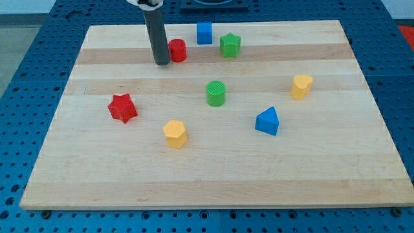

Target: Push the red circle towards blue cube

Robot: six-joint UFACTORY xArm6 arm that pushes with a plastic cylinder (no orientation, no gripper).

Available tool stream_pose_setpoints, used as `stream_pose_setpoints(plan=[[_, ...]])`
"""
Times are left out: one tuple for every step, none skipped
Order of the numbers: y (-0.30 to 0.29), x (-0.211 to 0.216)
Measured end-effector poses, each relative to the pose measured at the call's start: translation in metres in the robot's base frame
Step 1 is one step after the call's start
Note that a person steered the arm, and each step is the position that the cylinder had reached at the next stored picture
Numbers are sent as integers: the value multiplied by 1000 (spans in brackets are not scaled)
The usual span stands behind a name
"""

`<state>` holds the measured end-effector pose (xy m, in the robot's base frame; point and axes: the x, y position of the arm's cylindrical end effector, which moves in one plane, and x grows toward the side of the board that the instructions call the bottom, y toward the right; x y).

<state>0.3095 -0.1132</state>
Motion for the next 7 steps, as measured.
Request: stream_pose_setpoints(plan=[[4,-3],[15,16],[19,28],[25,20],[37,17],[37,5],[37,0]])
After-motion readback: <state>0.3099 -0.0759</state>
